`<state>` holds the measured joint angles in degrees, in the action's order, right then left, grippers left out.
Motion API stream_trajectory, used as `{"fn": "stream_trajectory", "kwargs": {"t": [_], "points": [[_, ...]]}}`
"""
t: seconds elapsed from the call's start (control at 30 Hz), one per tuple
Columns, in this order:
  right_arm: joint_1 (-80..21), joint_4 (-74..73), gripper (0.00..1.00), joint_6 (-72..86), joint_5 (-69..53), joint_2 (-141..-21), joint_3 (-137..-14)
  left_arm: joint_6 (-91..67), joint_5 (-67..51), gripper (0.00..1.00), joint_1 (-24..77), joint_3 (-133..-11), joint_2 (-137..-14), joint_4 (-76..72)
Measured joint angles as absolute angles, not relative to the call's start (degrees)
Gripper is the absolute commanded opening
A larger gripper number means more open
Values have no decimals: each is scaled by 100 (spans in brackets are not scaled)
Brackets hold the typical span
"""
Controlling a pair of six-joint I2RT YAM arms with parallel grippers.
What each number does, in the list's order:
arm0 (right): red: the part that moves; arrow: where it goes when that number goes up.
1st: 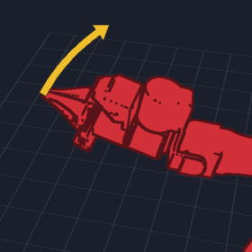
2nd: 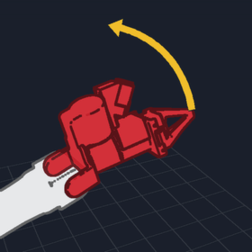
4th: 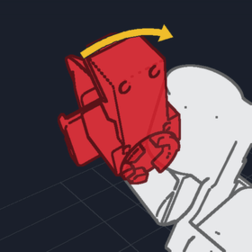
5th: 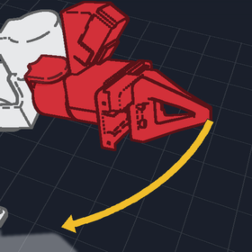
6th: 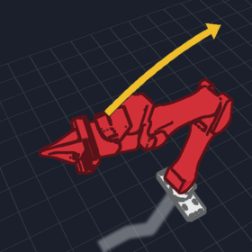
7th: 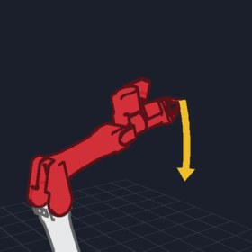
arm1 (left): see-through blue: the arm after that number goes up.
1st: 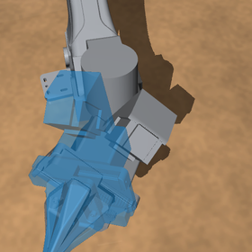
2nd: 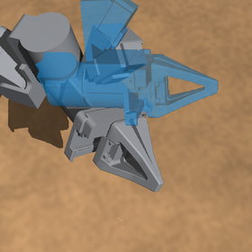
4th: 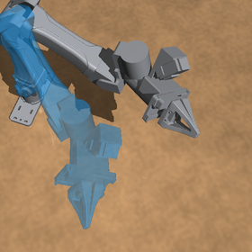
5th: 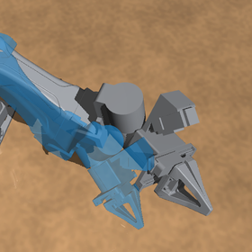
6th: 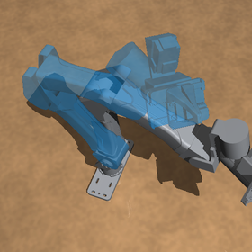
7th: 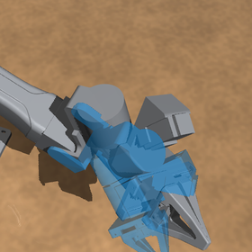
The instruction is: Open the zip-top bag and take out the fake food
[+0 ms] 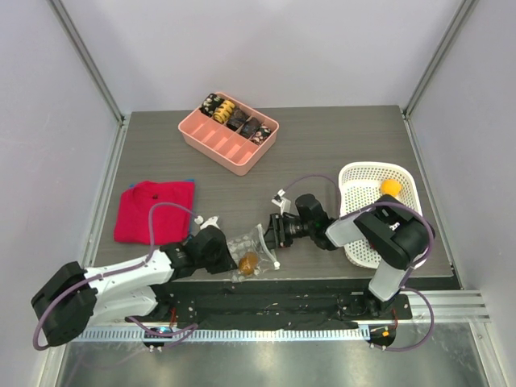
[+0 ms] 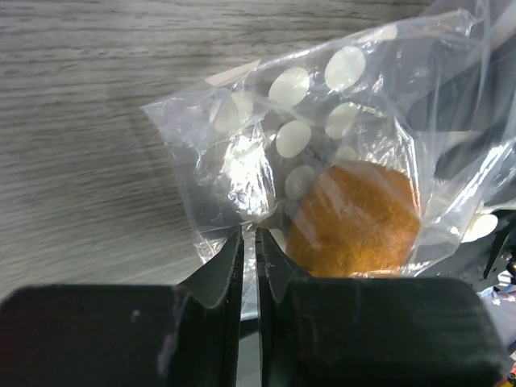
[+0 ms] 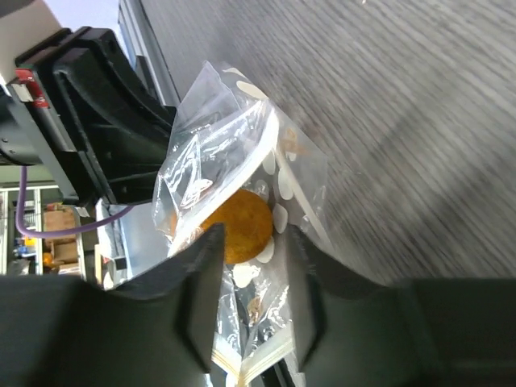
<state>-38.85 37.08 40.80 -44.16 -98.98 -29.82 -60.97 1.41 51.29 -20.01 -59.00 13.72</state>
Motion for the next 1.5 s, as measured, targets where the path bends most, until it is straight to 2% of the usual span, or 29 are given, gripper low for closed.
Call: {"fn": "stream_trajectory", "kwargs": {"t": [0.17,0.33,0.5,0.6,0.63,0.77,0.93,1.07,1.3,1.5], "points": [[-3975,4073,56,4270,-4491,-10092,-2936,-6106,145,9,5131,-2071,-6215,1072],[-4169,4493,59,4491,-4556,-10361,-2893,-6104,152,9,5131,-2128,-6388,917],[-4316,4960,67,4722,-4545,-10499,-2832,-5953,276,9,5131,-2359,-6554,1076],[-4344,5039,68,4781,-4486,-10499,-2818,-5745,543,14,5131,-2790,-6514,1653],[-4353,5039,68,4786,-4453,-10499,-2825,-5649,655,19,5131,-2941,-6425,1872],[-4364,4941,69,4794,-4285,-10499,-2917,-5507,902,23,5131,-3179,-5551,2526],[-4316,4884,70,4823,-4049,-10499,-2991,-5688,624,17,5131,-2869,-4259,2803],[-4296,4786,70,4866,-3833,-10499,-3089,-5953,150,15,5131,-2379,-3760,2816],[-4292,4445,71,4954,-3341,-10527,-3426,-6134,-152,12,5131,-2018,-3944,2783],[-4287,4434,71,4987,-3269,-10532,-3452,-6154,224,13,5131,-2018,-4423,2628]]}}
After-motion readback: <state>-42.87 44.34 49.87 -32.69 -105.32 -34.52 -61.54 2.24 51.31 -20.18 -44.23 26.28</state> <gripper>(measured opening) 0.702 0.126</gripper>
